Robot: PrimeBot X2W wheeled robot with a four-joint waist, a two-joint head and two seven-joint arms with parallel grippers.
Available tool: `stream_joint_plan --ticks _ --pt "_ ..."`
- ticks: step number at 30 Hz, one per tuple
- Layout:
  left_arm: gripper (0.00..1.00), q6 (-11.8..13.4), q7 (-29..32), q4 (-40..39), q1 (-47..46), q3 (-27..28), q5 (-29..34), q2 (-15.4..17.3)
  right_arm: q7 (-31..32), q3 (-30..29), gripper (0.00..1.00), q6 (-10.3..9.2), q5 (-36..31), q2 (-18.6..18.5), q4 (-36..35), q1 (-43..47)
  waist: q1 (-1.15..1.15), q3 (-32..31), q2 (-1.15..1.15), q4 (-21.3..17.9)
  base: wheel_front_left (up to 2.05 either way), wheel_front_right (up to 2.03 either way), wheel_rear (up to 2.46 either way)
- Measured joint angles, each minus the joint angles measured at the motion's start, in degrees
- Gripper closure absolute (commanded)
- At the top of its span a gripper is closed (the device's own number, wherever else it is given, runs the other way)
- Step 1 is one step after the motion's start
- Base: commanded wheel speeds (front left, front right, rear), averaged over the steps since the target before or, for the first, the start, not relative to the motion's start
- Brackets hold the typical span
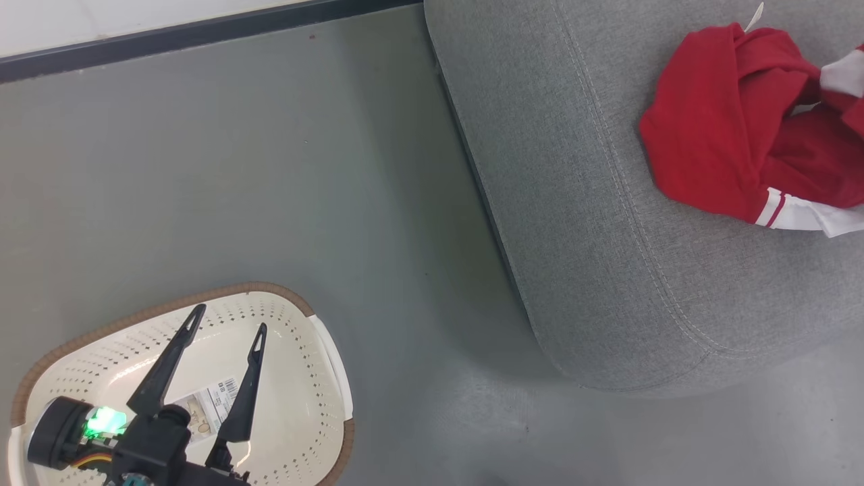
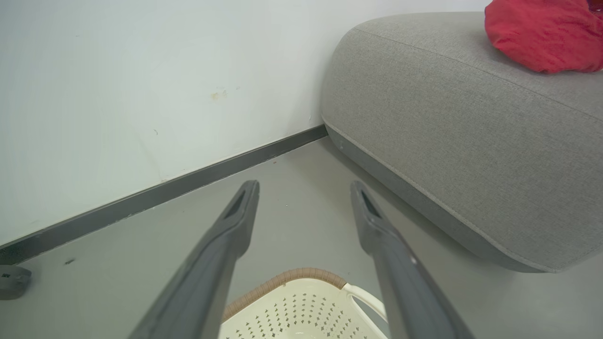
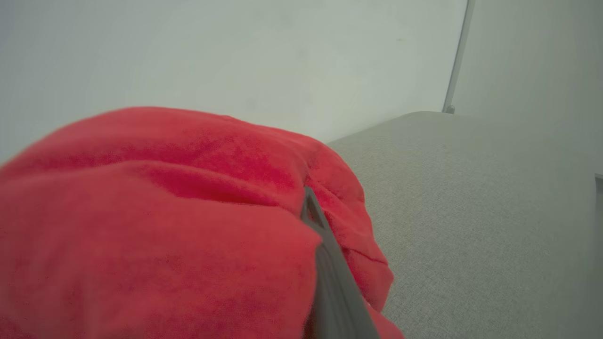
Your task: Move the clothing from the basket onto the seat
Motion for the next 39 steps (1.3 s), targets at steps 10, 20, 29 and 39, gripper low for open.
stream_joint_plan --ticks 10,20,29,39 --pt "0.0 0.0 0.0 1.1 0.0 -0.3 -0.1 -0.4 0.0 3.0 0.0 0.08 -4.3 -0.7 3.0 -0.9 0.0 -1.1 0.0 0.1 0.0 0.0 0.0" --pt "0.0 0.0 0.0 2.5 -0.2 -0.7 -0.4 -2.2 0.0 6.3 0.0 0.48 -7.9 -0.9 4.1 0.4 0.0 -3.0 0.0 0.0 0.0 0.0 0.0" --pt "0.0 0.0 0.0 4.8 -1.1 -0.9 -0.8 -4.9 0.0 8.5 0.0 0.49 -10.3 -0.1 3.2 4.8 -0.01 -6.4 0.0 0.1 0.0 0.0 0.0" --pt "0.0 0.6 0.0 7.6 -1.1 -0.6 -1.9 -8.0 0.0 10.9 0.0 0.51 -12.4 1.6 -6.9 11.8 -0.01 -11.8 -0.01 -0.1 0.0 0.0 0.0"
